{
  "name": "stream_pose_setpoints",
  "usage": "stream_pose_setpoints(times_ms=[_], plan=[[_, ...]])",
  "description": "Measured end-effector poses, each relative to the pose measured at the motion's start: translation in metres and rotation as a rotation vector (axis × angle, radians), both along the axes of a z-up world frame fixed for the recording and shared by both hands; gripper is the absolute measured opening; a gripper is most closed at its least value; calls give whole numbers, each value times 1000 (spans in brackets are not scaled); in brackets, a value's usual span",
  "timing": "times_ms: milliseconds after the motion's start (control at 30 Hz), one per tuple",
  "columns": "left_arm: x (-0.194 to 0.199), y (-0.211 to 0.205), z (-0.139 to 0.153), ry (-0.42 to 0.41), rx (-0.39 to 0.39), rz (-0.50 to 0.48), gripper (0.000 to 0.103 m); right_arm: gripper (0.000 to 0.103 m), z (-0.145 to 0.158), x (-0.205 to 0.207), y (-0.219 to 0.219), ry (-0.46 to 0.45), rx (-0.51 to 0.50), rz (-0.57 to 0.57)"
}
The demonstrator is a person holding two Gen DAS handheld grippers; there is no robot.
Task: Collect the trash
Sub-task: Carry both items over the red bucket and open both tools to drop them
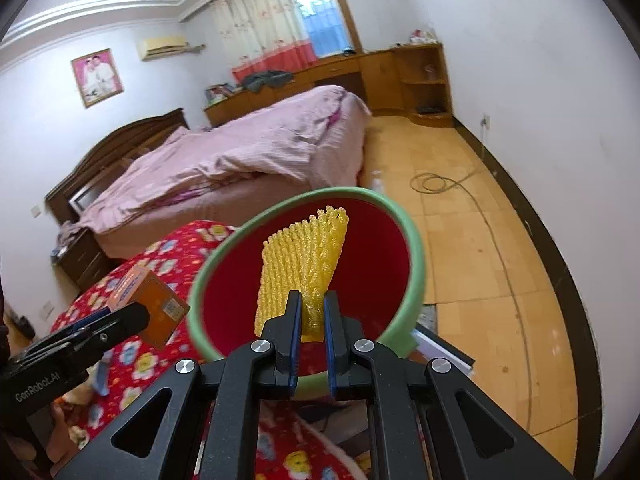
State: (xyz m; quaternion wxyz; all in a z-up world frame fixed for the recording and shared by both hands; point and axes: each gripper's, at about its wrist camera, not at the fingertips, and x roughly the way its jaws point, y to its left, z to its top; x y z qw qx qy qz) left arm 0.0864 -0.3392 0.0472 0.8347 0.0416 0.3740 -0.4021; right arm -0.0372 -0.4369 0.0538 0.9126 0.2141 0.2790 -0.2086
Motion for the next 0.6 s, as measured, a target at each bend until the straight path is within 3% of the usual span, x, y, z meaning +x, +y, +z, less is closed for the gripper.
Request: stream_pose_setpoints(times_ms=[300,367,433,600], plan=[[12,-30,-19,28,9,-34,59,13,-23,11,-19,41,39,-15],[13,-29,-21,31,10,-25,59,19,-25,12,-23,23,46,-21],[12,-27,-20,35,1,-21,60,31,-26,10,-24,10,52,-20],[11,-15,-14,35,5,12,60,32,-23,11,-23,-1,49,-1]])
